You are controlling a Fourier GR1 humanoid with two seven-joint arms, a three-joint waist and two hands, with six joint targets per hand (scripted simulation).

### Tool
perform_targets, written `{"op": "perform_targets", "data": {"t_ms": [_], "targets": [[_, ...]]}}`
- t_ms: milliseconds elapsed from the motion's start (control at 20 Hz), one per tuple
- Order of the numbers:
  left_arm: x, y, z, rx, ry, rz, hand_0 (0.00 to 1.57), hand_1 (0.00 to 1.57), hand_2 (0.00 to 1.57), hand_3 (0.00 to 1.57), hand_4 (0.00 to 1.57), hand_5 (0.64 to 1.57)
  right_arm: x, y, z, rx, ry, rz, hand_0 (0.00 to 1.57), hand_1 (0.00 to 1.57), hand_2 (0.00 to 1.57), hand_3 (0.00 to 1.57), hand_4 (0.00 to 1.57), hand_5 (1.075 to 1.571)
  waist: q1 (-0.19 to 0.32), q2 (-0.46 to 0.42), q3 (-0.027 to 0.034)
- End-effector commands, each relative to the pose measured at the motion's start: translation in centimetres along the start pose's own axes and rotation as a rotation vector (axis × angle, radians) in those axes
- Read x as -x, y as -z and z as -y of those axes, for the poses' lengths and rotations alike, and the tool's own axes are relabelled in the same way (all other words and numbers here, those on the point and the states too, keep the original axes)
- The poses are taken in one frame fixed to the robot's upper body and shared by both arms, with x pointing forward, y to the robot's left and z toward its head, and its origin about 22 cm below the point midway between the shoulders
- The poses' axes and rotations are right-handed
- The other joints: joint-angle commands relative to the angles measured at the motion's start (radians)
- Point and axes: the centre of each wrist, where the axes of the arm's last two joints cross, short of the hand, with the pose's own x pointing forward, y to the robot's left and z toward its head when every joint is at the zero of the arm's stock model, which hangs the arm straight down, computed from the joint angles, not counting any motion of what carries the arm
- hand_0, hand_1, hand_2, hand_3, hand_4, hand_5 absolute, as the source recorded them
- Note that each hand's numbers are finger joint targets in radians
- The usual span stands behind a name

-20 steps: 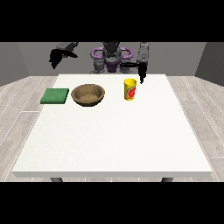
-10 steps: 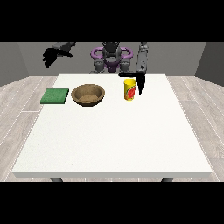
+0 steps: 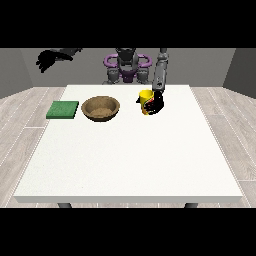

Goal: Pick the cup and pour the ball into the bowl, then pick the bowl and place it on the pad

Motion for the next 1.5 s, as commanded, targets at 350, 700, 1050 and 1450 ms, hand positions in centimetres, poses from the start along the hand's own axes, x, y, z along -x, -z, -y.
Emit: {"op": "perform_targets", "data": {"t_ms": [350,700,1050,1450], "targets": [[-5.1,1.7,8.7,0.14,0.453,0.09,1.3,1.3,1.57,1.57,1.19,1.539,2.4,0.7,1.4,0.033,0.023,-0.244,0.0,0.0,0.0,0.22,0.22,1.569,0.047,-0.283,0.0047],[-7.9,2.6,13.5,0.265,0.764,0.106,1.31,1.31,1.57,1.57,1.14,1.556,6.2,-1.1,0.8,0.022,0.075,-0.337,0.0,0.0,0.0,0.17,0.35,1.568,0.032,-0.359,0.0027],[-9.2,0.8,15.8,0.348,0.992,0.183,1.26,1.26,1.57,1.57,1.11,1.562,6.2,-0.4,2.9,0.036,0.08,-0.355,0.0,0.0,0.0,0.0,0.43,1.57,0.042,-0.377,0.0008],[-9.9,0.0,16.6,0.486,1.235,0.271,0.0,0.0,1.57,1.43,0.87,1.559,7.9,-4.8,6.2,0.13,0.064,-0.408,0.0,0.0,0.0,0.24,0.45,1.57,0.138,-0.438,0.0001]]}}
